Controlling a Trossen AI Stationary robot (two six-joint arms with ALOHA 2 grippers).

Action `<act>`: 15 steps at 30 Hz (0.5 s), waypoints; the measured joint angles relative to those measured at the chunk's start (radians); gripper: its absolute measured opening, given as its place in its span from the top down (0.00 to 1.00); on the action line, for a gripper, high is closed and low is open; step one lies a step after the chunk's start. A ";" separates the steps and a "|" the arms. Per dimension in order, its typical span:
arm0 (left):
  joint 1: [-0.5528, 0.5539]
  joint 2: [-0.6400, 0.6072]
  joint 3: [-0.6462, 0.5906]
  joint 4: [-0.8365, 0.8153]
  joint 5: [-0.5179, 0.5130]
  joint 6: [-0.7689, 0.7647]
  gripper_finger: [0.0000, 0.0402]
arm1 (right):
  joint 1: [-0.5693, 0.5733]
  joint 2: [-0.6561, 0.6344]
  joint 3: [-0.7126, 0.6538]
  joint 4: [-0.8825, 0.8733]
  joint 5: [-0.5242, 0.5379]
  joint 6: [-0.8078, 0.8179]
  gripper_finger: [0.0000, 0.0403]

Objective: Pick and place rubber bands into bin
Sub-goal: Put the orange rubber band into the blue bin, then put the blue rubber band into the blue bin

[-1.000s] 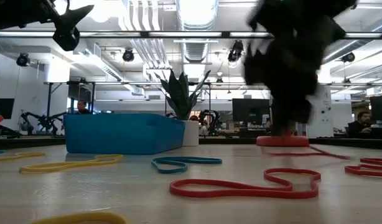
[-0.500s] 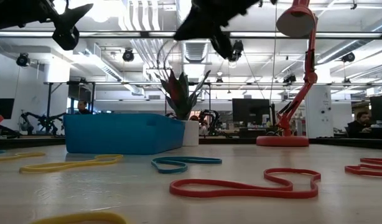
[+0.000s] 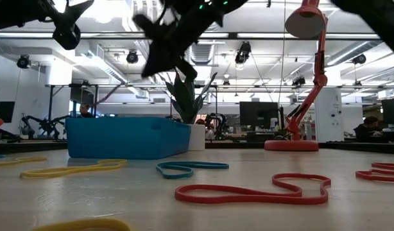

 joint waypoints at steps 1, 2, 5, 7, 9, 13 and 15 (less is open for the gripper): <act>0.000 -0.004 0.000 0.002 0.011 0.000 0.40 | -0.002 0.028 0.043 -0.069 0.002 -0.028 0.95; 0.000 -0.011 0.000 -0.001 0.016 0.000 0.40 | -0.002 0.056 0.084 -0.125 0.004 -0.054 0.94; 0.000 -0.026 0.000 0.002 0.021 0.000 0.40 | 0.006 0.118 0.189 -0.267 0.001 -0.112 0.87; 0.000 -0.032 0.000 0.013 0.021 0.000 0.40 | 0.015 0.145 0.248 -0.332 0.001 -0.142 0.81; 0.000 -0.035 -0.001 0.040 0.021 0.000 0.40 | 0.025 0.152 0.285 -0.382 0.021 -0.186 0.75; 0.000 -0.026 -0.001 0.185 0.022 -0.001 0.40 | 0.058 0.138 0.323 -0.467 0.137 -0.314 0.64; 0.000 -0.016 0.000 0.279 0.035 -0.001 0.40 | 0.074 0.118 0.330 -0.505 0.172 -0.354 0.60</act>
